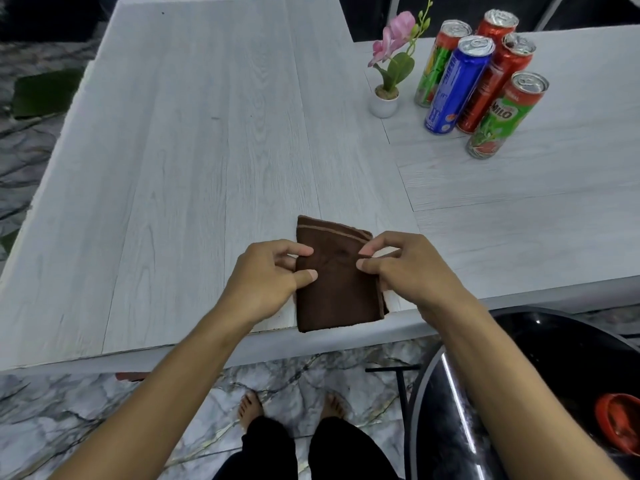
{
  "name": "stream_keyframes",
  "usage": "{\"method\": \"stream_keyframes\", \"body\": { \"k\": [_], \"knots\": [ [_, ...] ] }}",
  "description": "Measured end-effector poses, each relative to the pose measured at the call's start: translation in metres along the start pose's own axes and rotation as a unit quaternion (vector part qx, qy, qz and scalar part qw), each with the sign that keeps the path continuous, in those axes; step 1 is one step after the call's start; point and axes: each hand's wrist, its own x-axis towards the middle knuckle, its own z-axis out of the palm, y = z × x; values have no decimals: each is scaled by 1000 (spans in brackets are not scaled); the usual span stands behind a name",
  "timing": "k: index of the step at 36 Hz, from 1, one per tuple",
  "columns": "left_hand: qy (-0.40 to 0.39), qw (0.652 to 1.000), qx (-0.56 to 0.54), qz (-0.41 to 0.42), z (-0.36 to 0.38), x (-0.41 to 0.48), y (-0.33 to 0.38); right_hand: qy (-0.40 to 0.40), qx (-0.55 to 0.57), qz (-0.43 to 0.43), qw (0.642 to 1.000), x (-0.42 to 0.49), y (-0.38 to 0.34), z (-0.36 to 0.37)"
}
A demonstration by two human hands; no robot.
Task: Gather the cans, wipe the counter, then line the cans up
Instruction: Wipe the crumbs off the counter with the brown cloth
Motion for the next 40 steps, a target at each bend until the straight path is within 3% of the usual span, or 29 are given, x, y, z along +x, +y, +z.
{"method": "stream_keyframes", "body": {
  "k": [18,26,40],
  "knots": [
    [39,998,-37,28,2,-15,-7,-133,113,81,981,-10,5,-10],
    [34,998,-54,18,2,-16,-6,-131,136,99,977,-13,9,-11],
    [23,996,-81,14,6,-18,-9,-39,148,35,988,-14,16,5]
  ]
}}
